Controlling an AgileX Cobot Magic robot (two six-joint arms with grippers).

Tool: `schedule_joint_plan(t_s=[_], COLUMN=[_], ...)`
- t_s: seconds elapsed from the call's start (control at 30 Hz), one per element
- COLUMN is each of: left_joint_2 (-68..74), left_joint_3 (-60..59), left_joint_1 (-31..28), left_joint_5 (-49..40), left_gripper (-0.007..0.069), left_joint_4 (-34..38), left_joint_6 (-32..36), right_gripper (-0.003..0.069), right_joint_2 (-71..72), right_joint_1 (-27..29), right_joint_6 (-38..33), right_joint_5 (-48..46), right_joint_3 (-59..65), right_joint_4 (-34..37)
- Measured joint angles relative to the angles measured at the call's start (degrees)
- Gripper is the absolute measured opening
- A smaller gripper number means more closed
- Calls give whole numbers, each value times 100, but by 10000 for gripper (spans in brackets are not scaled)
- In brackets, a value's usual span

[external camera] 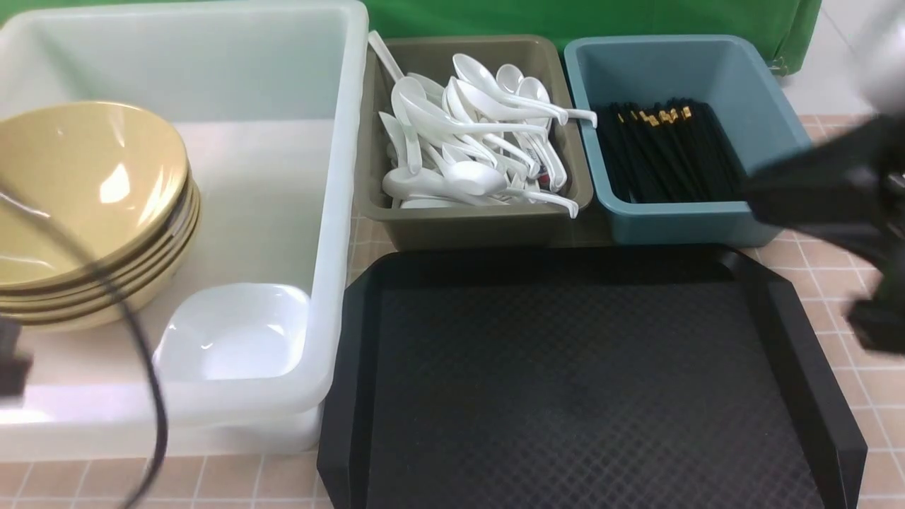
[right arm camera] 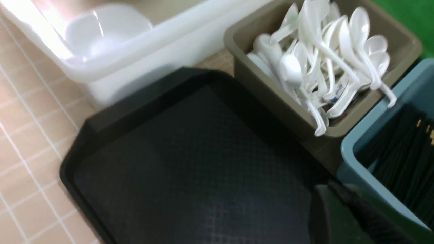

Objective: On brown table put chopsticks spoon bowls plates into blue grey white boxes.

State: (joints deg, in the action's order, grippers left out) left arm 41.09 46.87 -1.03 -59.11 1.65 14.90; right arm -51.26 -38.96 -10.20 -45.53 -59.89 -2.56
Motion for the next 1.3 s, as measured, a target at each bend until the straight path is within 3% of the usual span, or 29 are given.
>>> schedule_joint_plan(t_s=[0.2, 0.4, 0.6, 1.13, 1.3], left_joint_2=[-2004, -3367, -3949, -3988, -3988], left_joint_3=[-1643, -2381, -2445, -2445, -2445], left_joint_1=[0, 0, 0, 0, 0], left_joint_5=[1309, 2134, 2177, 2202, 2204], left_gripper=[1, 1, 1, 1, 1], left_joint_4=[0, 0, 0, 0, 0], left_joint_6=[-762, -1329, -1389, -1389, -1389], right_gripper=[72, 76, 78, 96, 99], right_joint_2=[1490, 2170, 2175, 2175, 2255], right_joint_1=[0, 0, 0, 0, 13], right_joint_6=[222, 377, 393, 393, 393], right_joint_5=[1356, 2398, 2466, 2466, 2839], right_joint_3=[1341, 2042, 2086, 2095, 2463], right_joint_4=[0, -2, -2, -2, -2])
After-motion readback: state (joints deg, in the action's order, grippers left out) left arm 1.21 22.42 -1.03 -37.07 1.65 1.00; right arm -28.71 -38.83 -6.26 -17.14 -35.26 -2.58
